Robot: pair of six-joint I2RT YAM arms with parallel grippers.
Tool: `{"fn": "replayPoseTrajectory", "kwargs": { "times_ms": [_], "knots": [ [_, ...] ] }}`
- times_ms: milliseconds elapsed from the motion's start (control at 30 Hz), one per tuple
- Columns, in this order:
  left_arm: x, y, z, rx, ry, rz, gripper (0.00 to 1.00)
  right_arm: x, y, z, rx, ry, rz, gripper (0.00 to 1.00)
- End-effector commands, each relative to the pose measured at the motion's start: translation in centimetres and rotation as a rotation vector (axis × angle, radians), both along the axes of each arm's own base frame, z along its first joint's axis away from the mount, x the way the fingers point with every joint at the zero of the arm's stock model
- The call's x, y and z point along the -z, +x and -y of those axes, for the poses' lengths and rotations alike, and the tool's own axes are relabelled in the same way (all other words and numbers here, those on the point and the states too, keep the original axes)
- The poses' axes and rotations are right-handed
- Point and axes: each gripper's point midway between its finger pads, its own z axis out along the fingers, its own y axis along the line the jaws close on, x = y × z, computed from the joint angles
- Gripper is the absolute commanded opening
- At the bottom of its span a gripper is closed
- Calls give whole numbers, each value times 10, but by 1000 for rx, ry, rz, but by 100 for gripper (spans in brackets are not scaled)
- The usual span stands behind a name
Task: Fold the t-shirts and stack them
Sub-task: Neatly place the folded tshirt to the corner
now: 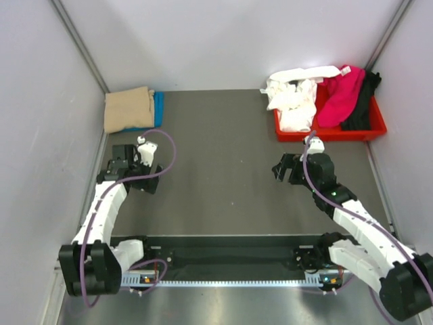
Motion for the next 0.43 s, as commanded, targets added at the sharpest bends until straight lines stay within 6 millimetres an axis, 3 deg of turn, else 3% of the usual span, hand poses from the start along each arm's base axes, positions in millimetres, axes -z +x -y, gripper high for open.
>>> {"fn": "replayPoseTrajectory", "kwargs": {
  "times_ms": [0, 167, 400],
  "knots": [
    [5, -17, -6, -54, 16, -11, 99, -5, -8, 19, 55, -30, 43, 93],
    [2, -22, -26, -141, 97, 26, 99, 4, -20, 30, 75, -56, 46, 94],
    [-2, -18, -32, -181, 117, 57, 99, 5, -24, 31, 75, -54, 54, 95]
  ]
}}
